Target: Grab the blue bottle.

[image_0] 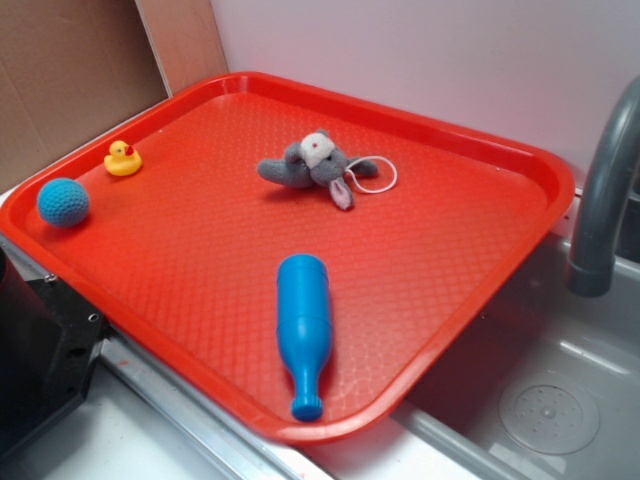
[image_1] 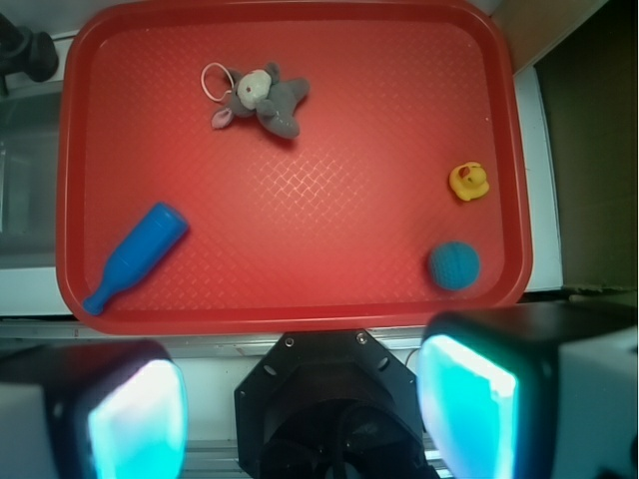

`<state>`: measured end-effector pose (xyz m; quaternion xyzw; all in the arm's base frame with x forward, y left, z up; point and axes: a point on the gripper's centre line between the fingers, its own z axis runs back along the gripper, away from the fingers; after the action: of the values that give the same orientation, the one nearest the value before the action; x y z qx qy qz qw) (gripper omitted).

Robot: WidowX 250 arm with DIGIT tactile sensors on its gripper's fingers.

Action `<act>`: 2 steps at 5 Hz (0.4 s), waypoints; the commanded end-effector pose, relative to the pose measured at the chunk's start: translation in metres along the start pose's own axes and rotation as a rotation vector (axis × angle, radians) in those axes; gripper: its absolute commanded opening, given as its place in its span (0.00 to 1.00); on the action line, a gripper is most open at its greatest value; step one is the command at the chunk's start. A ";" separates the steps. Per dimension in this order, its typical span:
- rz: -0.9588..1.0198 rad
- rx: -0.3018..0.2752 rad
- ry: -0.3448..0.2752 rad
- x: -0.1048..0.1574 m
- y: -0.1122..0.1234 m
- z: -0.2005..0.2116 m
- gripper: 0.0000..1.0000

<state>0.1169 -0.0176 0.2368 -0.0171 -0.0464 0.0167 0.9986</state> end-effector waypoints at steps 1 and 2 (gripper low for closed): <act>0.000 0.000 0.000 0.000 0.000 0.000 1.00; -0.015 -0.037 0.029 0.002 0.002 -0.001 1.00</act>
<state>0.1170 -0.0149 0.2319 -0.0311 -0.0271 0.0141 0.9991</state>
